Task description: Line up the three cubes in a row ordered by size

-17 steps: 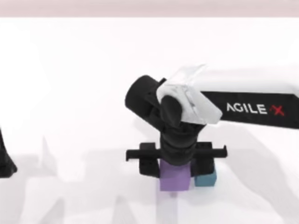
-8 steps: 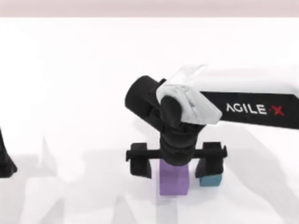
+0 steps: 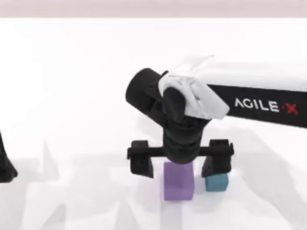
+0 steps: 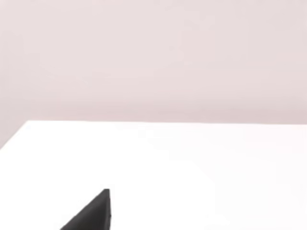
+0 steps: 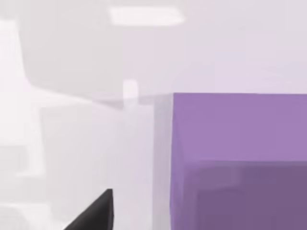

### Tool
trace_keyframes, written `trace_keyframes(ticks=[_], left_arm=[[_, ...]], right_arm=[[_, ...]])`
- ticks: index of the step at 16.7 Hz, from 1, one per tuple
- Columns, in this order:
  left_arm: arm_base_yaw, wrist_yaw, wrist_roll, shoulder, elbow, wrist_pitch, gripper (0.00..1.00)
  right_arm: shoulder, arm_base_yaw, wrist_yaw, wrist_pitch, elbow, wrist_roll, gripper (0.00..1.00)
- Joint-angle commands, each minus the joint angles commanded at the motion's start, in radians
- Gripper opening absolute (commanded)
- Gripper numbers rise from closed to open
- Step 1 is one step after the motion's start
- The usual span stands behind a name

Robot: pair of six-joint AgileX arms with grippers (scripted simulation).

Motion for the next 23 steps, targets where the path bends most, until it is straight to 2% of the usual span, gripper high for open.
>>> trace_keyframes(ticks=[5,12,17,23], left_arm=[[0.000,0.000,0.000,0.000,0.000,0.000,1.00],[0.000,0.000,0.000,0.000,0.000,0.000,1.00],[0.000,0.000,0.000,0.000,0.000,0.000,1.00],[0.000,0.000,0.000,0.000,0.000,0.000,1.00]], right_arm=[[-0.053,0.006,-0.001,-0.170,0.111,-0.002,1.00],[-0.034,-0.026,-0.001,-0.183,0.141,-0.039,1.00],[0.078,-0.212,-0.003,-0.249,0.307,-0.285,1.00],[0.244,-0.533,-0.007,-0.352,0.552,-0.757,1.00]])
